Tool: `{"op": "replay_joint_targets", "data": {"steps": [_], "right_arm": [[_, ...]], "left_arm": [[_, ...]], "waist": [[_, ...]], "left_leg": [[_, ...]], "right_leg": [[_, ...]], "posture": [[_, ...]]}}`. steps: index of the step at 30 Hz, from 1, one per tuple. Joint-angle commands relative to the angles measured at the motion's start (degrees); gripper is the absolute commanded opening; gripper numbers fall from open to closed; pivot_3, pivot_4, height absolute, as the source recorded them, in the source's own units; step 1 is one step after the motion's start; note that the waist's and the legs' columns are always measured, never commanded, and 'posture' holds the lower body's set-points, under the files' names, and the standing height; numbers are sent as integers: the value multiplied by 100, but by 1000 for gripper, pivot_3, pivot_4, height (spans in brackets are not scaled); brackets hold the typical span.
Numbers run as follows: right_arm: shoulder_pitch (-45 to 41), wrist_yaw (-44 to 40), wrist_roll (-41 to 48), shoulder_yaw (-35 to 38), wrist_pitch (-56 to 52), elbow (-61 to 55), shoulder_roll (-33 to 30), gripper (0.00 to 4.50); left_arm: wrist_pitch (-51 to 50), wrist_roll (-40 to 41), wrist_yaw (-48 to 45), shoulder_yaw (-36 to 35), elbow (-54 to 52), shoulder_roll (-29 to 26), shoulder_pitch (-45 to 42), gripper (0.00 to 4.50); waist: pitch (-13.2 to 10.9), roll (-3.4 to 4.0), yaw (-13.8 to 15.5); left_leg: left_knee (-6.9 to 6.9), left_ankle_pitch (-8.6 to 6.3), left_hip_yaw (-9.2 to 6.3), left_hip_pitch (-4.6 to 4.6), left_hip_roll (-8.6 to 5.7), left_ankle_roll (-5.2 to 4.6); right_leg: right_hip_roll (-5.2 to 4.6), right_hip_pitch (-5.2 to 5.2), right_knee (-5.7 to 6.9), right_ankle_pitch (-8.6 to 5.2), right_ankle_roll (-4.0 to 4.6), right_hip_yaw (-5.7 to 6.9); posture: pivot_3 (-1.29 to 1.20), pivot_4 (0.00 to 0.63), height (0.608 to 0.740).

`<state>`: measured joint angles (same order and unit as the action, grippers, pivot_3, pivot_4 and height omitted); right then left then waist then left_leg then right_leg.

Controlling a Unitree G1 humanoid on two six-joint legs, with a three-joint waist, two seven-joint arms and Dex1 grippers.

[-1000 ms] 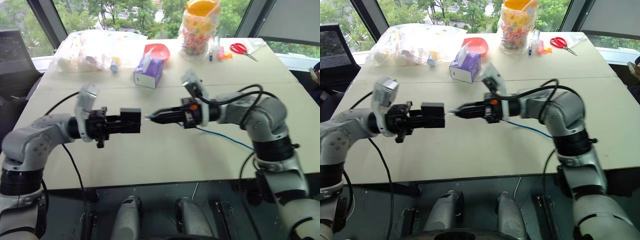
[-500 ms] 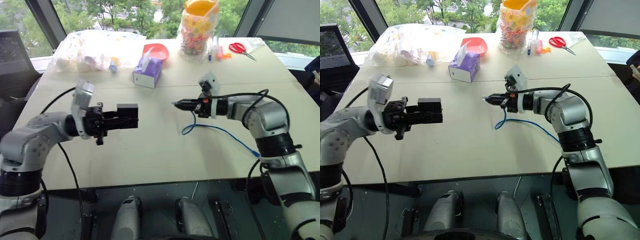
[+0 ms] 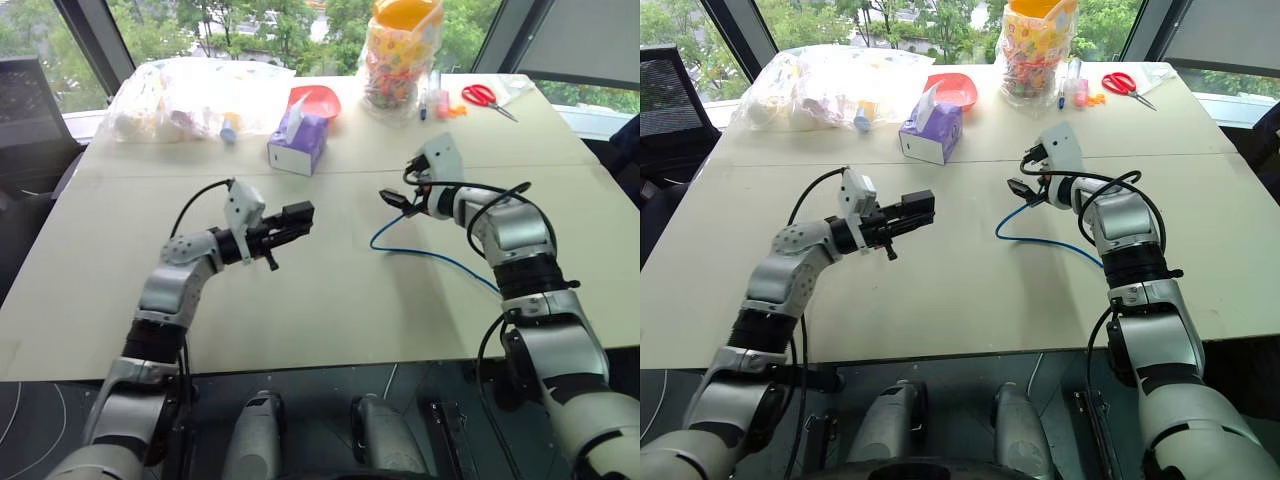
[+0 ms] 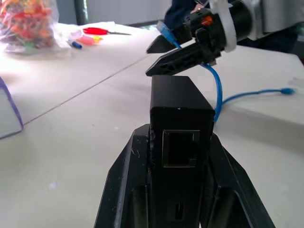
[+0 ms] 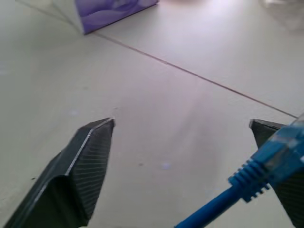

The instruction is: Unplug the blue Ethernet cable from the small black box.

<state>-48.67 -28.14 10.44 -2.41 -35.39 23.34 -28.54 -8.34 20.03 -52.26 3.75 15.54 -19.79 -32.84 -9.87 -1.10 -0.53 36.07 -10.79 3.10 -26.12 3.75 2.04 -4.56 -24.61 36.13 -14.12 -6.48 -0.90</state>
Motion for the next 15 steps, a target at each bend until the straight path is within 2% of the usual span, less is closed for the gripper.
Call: {"op": "replay_joint_targets", "data": {"steps": [1,7,11,15], "right_arm": [[159,190,160,493,-337,-869,-133,4463],[894,932,-255,941,-773,-2206,-509,4463],[1054,1391,-562,1224,-885,-2358,-799,4463],[1076,1423,-485,1391,-1026,-2466,-820,4463]], "left_arm": [[524,-281,208,25,447,276,-231,548],[1712,-922,484,115,1935,780,-470,548],[2254,-1151,530,129,2683,882,-537,548],[2472,-1222,525,84,3092,892,-587,548]], "waist": [[0,0,-6],[1,2,7],[1,2,0],[4,6,-9]], "left_leg": [[1,0,0,0,0,0],[1,0,-2,-1,-2,-1],[4,0,-2,-1,-2,-1],[4,0,-4,3,-1,-1]], "right_leg": [[0,0,0,0,-1,0],[0,0,0,1,-2,0],[-1,0,0,0,0,0],[0,2,1,-4,7,0]], "posture": [[0,150,735],[0,150,735],[0,150,735],[0,150,735]]}}
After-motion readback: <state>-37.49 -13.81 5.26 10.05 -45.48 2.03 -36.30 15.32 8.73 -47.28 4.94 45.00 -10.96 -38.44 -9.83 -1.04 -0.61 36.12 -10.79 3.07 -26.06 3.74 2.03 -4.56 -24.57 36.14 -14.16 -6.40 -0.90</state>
